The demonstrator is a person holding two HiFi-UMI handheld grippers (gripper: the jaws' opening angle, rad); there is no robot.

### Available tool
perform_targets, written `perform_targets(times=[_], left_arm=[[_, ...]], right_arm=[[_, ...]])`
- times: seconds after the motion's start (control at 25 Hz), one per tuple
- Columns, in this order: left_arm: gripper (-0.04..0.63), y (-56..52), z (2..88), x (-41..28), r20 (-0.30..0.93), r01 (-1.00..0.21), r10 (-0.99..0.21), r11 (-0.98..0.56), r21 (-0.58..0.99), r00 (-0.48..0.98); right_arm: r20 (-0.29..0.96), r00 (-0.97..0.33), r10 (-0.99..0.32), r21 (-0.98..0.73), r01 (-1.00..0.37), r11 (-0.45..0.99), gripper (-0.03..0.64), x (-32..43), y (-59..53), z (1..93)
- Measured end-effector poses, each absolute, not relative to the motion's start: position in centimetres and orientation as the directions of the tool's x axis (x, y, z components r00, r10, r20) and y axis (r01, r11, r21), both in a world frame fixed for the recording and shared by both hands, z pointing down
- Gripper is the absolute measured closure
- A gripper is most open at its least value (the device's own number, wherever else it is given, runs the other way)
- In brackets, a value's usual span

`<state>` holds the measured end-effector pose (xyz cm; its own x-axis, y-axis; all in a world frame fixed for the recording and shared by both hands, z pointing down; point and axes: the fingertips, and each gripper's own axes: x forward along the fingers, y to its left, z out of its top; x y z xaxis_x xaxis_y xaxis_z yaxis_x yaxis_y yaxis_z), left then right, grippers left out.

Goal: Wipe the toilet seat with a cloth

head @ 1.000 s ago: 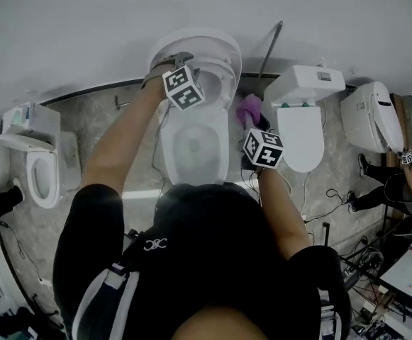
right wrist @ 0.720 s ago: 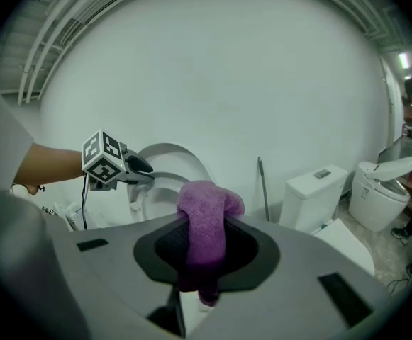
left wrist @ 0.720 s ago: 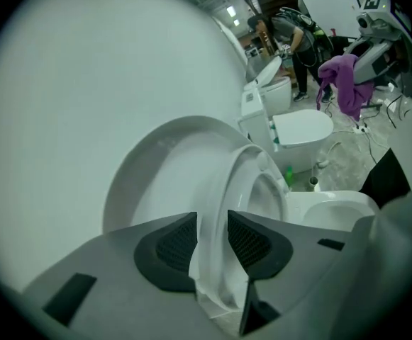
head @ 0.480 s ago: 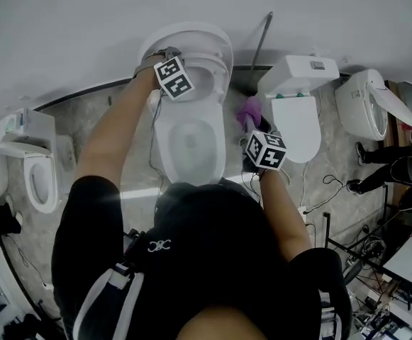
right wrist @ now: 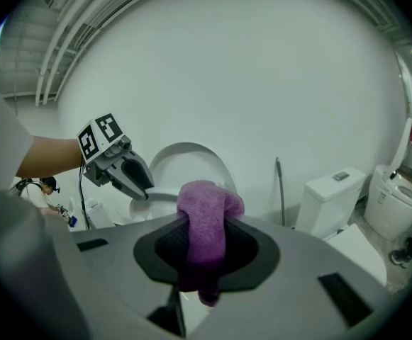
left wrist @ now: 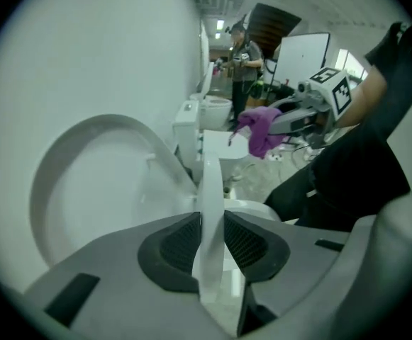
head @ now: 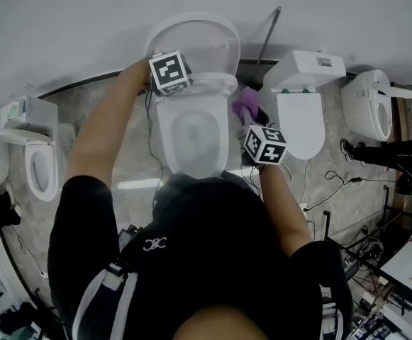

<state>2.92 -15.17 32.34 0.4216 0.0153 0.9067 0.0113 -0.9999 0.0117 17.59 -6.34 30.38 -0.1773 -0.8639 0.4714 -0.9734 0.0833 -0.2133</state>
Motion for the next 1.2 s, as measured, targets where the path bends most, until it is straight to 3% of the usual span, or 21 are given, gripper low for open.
perform_targets(times=[0.16,0.36,0.72,1.04,1.2], left_arm=[[0.483,-8.6,33.5,2.9,0.855,0.073,0.295,-0.953,0.293,0.426],[0.471,-2.1,35.4,3.0,0.776,0.087,0.441,-0.887,0.454,0.451],[0.474,4.3,39.9,2.5,0.648,-0.178,0.375,-0.762,0.623,0.663],[0.479,11.1,47.4,2.9,0.673,-0.362,0.34,-0.641,0.677,0.657],[0.579,12.2,51.5,2.0,0.701,-0.509,0.265,-0.528,0.68,0.662]], right_arm=[[0.465,-0.201,-0.863,-0.221,-0.969,0.107,0.538,17.7,-6.3,30.2],[0.499,-0.234,-0.834,-0.236,-0.963,0.129,0.538,18.7,-5.8,32.5],[0.644,-0.28,-0.712,-0.216,-0.959,0.182,0.538,21.0,-6.2,40.8],[0.695,-0.347,-0.63,-0.268,-0.938,0.221,0.538,20.8,-8.1,47.1],[0.713,-0.37,-0.596,-0.279,-0.929,0.244,0.538,20.1,-8.9,50.0]])
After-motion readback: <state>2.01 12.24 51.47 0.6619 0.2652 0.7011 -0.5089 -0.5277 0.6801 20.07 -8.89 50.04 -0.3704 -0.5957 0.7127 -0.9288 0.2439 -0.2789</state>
